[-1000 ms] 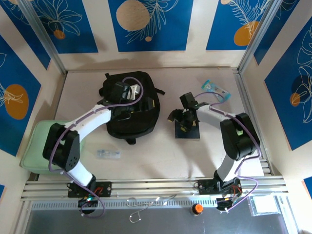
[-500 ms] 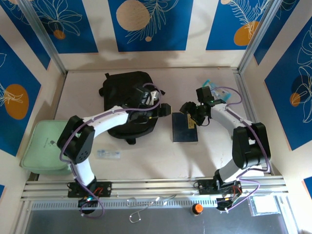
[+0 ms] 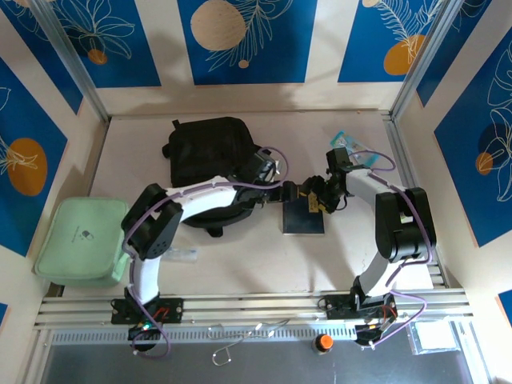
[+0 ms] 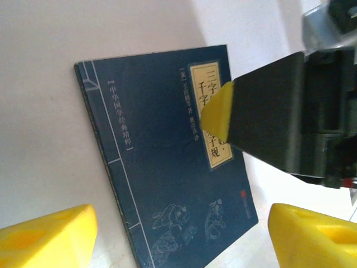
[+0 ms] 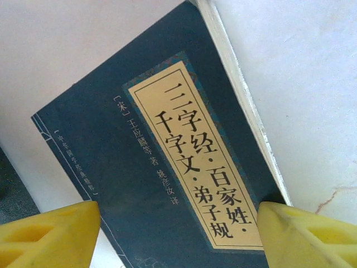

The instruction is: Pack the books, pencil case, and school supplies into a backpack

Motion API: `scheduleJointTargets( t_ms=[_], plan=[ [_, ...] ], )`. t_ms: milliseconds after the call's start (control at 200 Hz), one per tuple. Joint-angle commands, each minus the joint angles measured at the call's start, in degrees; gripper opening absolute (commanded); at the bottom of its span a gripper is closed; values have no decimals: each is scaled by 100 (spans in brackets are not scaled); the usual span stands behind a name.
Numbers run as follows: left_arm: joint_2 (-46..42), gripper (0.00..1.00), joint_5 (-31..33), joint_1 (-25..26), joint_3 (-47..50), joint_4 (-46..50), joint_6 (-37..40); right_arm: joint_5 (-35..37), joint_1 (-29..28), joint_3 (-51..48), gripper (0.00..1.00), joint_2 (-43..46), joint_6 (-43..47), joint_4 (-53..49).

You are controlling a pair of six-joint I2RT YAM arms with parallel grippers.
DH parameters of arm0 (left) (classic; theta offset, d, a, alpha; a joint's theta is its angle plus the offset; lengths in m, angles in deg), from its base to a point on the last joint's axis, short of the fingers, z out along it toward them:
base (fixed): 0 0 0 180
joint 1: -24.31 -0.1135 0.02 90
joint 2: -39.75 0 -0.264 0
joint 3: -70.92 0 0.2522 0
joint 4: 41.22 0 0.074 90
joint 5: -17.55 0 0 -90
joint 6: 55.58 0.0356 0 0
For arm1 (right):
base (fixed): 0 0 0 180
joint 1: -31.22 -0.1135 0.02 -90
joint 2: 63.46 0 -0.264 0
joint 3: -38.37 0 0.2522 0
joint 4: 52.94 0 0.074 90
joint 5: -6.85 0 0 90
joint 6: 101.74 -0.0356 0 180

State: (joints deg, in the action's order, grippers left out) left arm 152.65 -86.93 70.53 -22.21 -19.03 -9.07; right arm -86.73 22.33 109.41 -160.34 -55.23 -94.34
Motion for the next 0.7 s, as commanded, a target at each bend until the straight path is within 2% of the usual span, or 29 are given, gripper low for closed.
scheduleJointTargets(
  t_ms=[0, 345, 560, 690],
  plan=[
    [332, 74, 81, 71, -215, 257, -222, -138, 68, -205, 76, -73, -78, -115],
    [859, 56, 7, 80, -428, 258, -415, -249, 152, -469, 74, -12, -239, 74],
    [1082, 49, -264, 82, -535, 119, -605, -231, 156, -507, 74, 18, -291, 70],
    [1160, 48, -293, 79, -562, 133, -644, -302, 178, -512, 74, 20, -301, 64]
  ],
)
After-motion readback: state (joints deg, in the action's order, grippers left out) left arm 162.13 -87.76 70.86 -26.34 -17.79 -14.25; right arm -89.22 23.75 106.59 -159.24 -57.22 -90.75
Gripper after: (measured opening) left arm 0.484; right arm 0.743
